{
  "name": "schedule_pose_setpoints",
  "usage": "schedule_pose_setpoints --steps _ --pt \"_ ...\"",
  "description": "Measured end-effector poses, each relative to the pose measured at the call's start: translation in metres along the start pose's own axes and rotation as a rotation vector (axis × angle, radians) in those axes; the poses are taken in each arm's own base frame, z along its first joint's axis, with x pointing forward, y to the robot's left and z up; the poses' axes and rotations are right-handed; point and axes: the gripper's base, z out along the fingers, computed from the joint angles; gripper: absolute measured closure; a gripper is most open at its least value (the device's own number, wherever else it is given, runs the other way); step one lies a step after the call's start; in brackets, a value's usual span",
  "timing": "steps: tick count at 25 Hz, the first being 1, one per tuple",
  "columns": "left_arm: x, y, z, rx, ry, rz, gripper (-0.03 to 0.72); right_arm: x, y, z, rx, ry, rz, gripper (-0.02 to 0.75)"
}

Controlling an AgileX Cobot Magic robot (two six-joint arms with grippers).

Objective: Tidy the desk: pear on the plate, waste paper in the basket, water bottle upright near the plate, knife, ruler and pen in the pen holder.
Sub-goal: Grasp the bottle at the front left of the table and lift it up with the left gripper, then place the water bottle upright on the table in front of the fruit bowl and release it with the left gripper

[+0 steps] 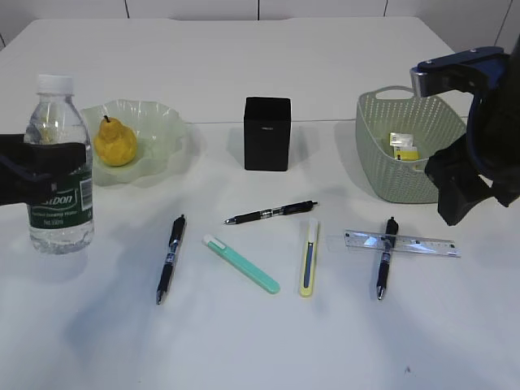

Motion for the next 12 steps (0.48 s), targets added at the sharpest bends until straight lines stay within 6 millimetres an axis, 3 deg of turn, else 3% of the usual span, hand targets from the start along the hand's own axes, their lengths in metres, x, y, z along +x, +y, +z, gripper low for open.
schedule_pose_setpoints --steps 5,12 --pt "-0.007 0.0 0.003 0.039 -0.109 -0.011 0.298 0.0 0.0 0.0 0.0 0.0 0.023 0.215" --pt "0.006 -0.001 0.023 0.124 -0.187 -0.017 0.298 0.0 0.0 0.0 0.0 0.0 0.045 0.215"
